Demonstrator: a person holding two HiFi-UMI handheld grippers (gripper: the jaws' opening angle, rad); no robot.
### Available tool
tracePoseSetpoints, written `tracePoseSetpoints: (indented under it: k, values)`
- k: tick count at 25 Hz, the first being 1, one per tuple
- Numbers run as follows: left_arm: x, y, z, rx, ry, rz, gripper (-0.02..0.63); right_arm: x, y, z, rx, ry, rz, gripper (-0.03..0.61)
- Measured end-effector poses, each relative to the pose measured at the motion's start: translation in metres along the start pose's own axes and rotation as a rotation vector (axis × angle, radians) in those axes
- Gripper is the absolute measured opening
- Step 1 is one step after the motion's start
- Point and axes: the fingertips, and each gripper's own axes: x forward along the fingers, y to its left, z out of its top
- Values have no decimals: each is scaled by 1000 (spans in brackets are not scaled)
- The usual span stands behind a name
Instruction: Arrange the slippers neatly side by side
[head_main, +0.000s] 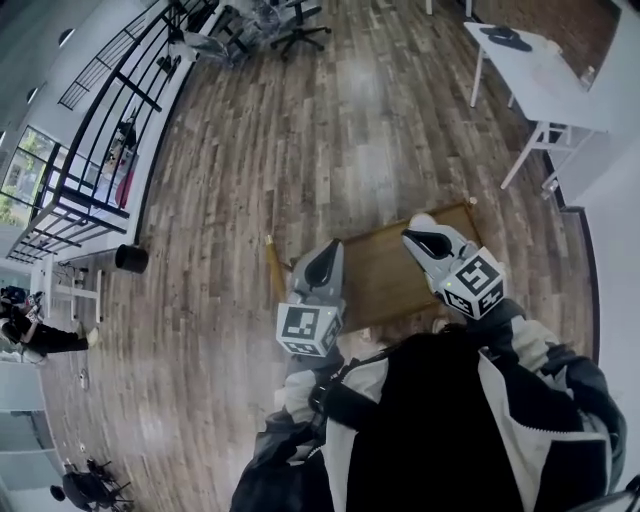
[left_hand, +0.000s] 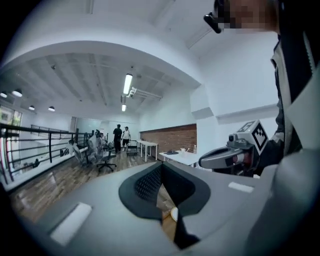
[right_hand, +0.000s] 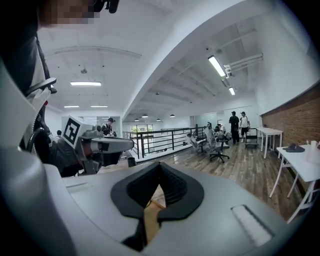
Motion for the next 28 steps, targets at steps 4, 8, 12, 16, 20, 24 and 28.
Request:
tracePoseSetpoints:
  k: [4, 8, 12, 16, 20, 24, 28]
  values:
    - [-2, -12, 0, 50, 1, -47, 18, 6, 10, 5, 44, -27, 19, 2]
    - [-2, -20, -1, 19, 3, -74, 18, 6, 17, 7, 50, -23, 35, 2]
    - [1, -27, 7, 8, -25, -106, 18, 0, 12, 7, 45, -18, 15, 2]
    - [6, -32, 10, -2, -35, -111, 18, -1, 4, -8, 51, 21, -6, 3]
    - [10, -25, 6, -58, -45, -77, 18, 1, -11, -43, 56, 104, -41, 3]
    - [12, -24, 1, -76, -40, -73, 18, 5, -25, -78, 62, 201, -71, 51]
    - [14, -26, -7, -111, -30, -75, 18, 11, -39, -112, 52, 294, -107, 79]
